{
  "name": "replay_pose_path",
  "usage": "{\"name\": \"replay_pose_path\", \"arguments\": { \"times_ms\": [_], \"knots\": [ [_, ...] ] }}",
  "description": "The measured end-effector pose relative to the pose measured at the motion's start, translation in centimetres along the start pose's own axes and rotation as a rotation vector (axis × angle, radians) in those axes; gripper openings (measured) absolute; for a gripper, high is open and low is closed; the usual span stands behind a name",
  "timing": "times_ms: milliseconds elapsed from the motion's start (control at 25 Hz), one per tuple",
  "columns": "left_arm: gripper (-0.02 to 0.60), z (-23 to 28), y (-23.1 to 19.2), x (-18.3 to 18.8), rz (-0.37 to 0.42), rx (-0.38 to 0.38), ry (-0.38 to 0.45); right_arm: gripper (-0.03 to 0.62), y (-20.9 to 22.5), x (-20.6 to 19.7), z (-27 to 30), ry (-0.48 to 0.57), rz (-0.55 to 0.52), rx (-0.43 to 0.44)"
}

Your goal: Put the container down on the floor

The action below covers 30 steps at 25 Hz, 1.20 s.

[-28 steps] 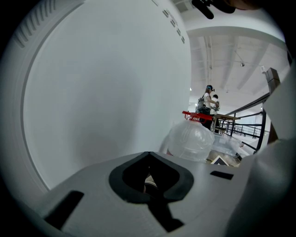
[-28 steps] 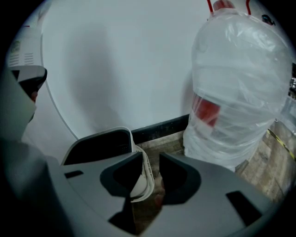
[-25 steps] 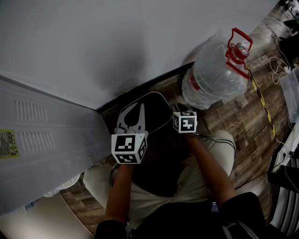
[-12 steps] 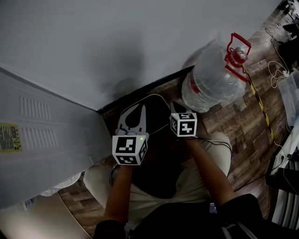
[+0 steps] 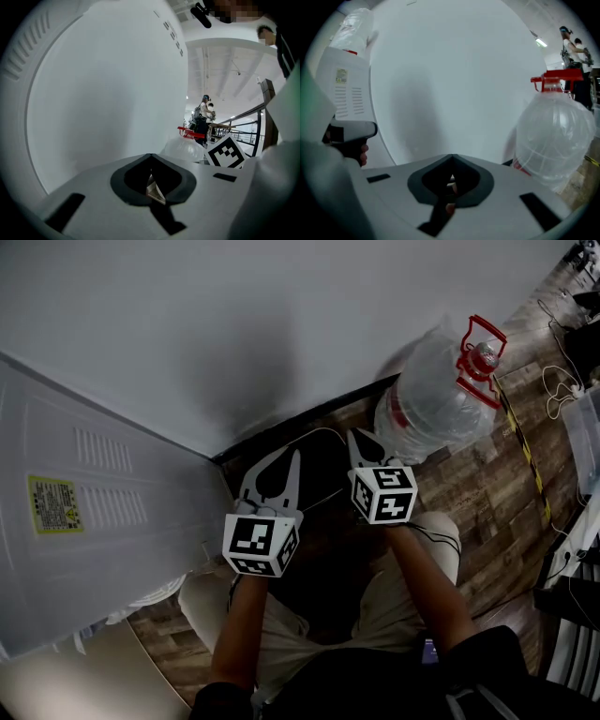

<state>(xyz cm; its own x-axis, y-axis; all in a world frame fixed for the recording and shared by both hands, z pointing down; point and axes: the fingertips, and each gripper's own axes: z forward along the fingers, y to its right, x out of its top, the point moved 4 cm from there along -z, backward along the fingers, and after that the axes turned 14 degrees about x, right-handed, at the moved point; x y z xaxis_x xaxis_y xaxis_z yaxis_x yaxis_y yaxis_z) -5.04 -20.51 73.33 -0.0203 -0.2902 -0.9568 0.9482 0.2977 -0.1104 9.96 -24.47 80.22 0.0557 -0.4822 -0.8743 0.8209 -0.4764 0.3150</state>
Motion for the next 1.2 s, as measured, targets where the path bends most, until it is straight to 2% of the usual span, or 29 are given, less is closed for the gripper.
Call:
{"name": "replay_pose_path", "arguments": {
  "times_ms": [200, 440, 720, 1200],
  "knots": [
    [0.017, -2.2, -0.1, 4.9, -0.019, 0.033, 0.002, 0.028, -3.5, 5.2, -1.8, 0.028, -0.026, 0.042],
    [0.017, -5.2, 0.0, 12.5, -0.031, 0.044, -0.005, 0.029, -7.4, 12.8, -5.1, 0.032, -0.028, 0.077],
    [0.016, -8.0, 0.2, 21.2, -0.072, 0.065, -0.020, 0.028, -10.8, 22.2, -9.0, 0.047, -0.027, 0.085],
    [0.017, -11.6, 3.4, 37.4, -0.079, 0.032, -0.023, 0.029, -16.5, 37.6, -16.9, 0.060, -0.025, 0.092]
  ]
}}
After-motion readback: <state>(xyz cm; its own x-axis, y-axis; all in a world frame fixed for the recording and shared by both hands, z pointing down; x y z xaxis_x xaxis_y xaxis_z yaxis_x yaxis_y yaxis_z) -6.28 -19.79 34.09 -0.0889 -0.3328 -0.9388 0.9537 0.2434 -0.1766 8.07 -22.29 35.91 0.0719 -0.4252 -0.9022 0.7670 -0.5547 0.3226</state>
